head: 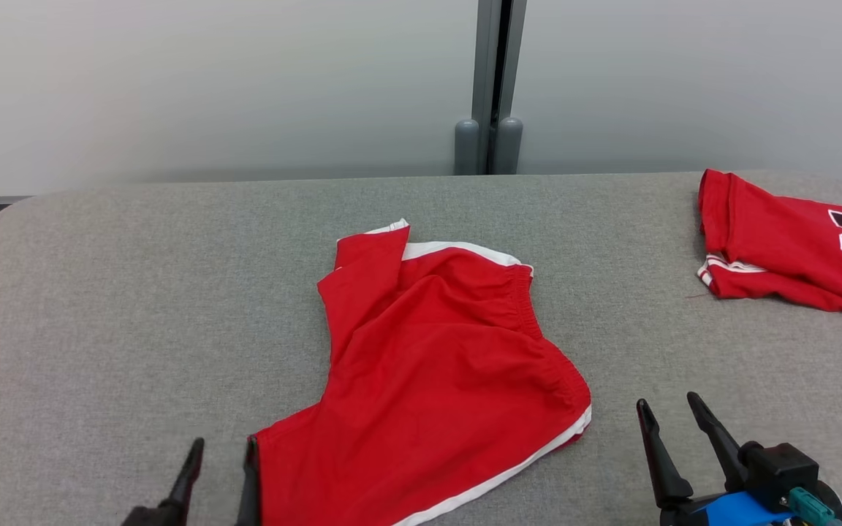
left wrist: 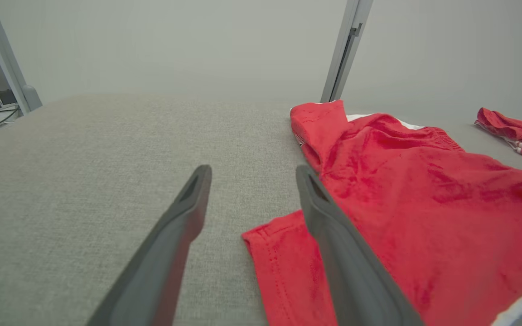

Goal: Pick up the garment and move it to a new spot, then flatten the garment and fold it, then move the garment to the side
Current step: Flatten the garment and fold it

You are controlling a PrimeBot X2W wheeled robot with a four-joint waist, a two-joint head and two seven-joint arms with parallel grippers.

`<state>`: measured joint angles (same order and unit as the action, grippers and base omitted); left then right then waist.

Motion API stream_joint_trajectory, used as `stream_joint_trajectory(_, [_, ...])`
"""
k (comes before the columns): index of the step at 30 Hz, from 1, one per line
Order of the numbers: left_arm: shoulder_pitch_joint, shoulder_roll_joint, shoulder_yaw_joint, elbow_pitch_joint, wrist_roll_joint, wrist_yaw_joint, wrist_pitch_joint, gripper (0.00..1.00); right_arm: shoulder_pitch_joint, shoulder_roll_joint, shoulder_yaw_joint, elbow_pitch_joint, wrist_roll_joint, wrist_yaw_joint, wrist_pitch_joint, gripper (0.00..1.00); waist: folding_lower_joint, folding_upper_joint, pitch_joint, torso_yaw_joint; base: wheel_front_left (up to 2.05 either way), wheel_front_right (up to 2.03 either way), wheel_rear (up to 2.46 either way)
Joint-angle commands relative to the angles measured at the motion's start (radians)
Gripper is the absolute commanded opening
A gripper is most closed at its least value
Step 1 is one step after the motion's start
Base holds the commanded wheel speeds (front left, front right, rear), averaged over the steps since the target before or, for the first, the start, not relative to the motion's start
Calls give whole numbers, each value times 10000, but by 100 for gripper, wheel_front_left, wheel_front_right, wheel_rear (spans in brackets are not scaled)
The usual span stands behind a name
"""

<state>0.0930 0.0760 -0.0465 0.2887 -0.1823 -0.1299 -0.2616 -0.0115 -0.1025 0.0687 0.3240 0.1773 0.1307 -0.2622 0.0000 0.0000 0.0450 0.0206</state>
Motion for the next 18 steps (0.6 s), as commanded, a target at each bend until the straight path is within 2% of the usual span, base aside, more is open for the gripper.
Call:
stream_joint_trajectory(1, [195,63,-184,71,-53,-11,-44,100,1,-68,39,49,75,1,-31,100,0,0,-7,22,0,0,0])
stream_joint_trajectory(13, [1444,383,-1928,350,-614,-11,-44,100,-100,-339,469,529,311,1,-33,100,0,0,-134,227,0,0,0])
stream_joint_trajectory(18, [1632,380,-2221,526,-827,-11,-46,100,-400,-504,660,713,418,1,-31,100,0,0,-64,188,0,0,0])
